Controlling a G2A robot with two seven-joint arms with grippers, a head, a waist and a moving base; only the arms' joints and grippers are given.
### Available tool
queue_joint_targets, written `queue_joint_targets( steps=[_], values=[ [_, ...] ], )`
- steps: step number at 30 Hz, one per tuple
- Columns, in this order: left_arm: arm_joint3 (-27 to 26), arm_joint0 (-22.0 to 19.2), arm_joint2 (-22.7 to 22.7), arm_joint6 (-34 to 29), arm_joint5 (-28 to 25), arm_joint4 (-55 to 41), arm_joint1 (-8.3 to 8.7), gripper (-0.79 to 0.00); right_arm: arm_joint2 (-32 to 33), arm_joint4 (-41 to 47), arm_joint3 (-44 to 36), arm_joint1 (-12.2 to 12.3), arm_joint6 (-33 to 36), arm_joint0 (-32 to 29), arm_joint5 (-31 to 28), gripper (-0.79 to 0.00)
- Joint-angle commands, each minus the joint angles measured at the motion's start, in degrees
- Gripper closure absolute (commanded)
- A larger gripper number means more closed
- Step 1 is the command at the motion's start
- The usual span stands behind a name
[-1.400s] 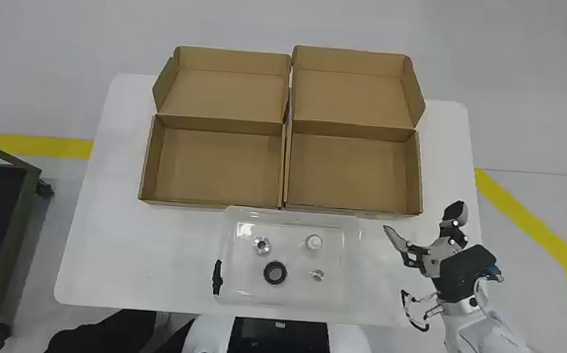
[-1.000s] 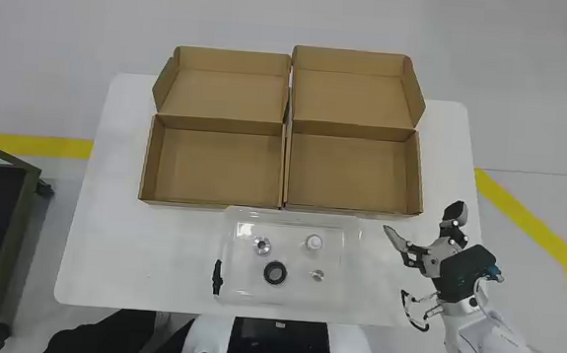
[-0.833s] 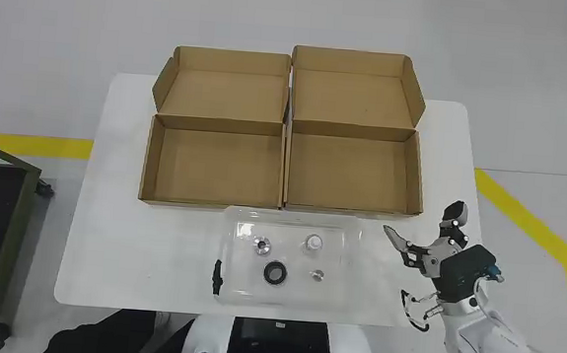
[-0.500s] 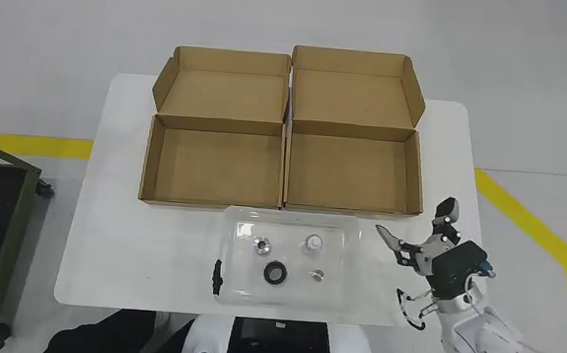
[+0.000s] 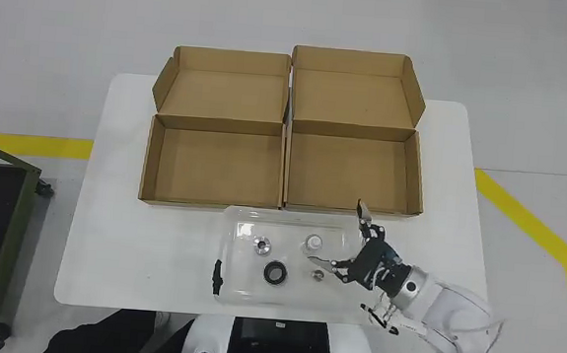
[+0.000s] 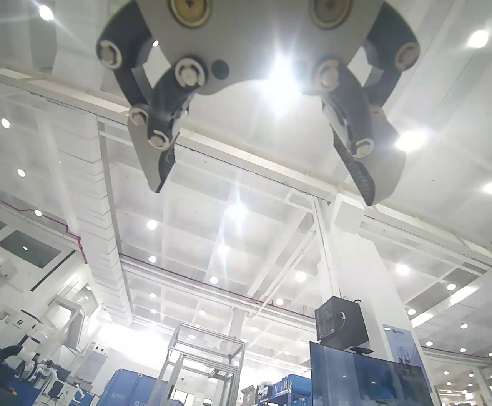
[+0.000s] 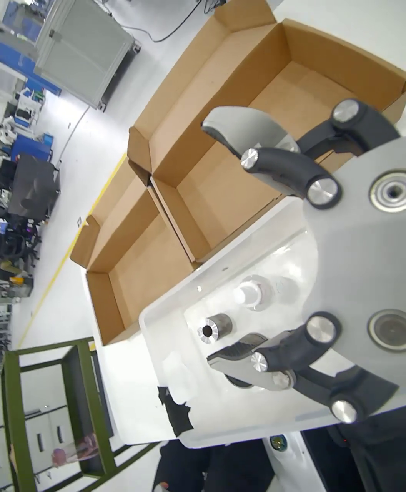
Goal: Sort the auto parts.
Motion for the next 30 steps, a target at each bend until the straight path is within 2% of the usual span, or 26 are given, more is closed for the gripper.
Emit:
queue_joint_targets(
  steps=[1, 4, 15, 26, 30],
  values=[
    [0.00, 0.00, 0.00, 0.00, 0.00, 0.00, 0.00, -0.785, -1.20, -1.27, -0.25, 0.12, 2.02, 0.46, -0.46, -0.785],
    [0.00, 0.00, 0.00, 0.00, 0.00, 0.00, 0.00, -0.785, -2.70, -3.89, -0.54, 0.34, 5.05, 0.95, -0.87, -0.785],
    [0.00, 0.00, 0.00, 0.00, 0.00, 0.00, 0.00, -0.785, -5.40, -3.60, 2.07, 0.88, 10.13, 2.48, -1.45, -0.785],
    [0.00, 0.00, 0.00, 0.00, 0.00, 0.00, 0.00, -0.785, -8.38, -6.92, 2.62, 1.19, 16.38, 3.56, 2.34, -0.785],
    [0.00, 0.00, 0.00, 0.00, 0.00, 0.00, 0.00, -0.785, -9.16, -6.52, 3.49, 1.31, 17.13, 4.10, 2.28, -0.619]
  ],
)
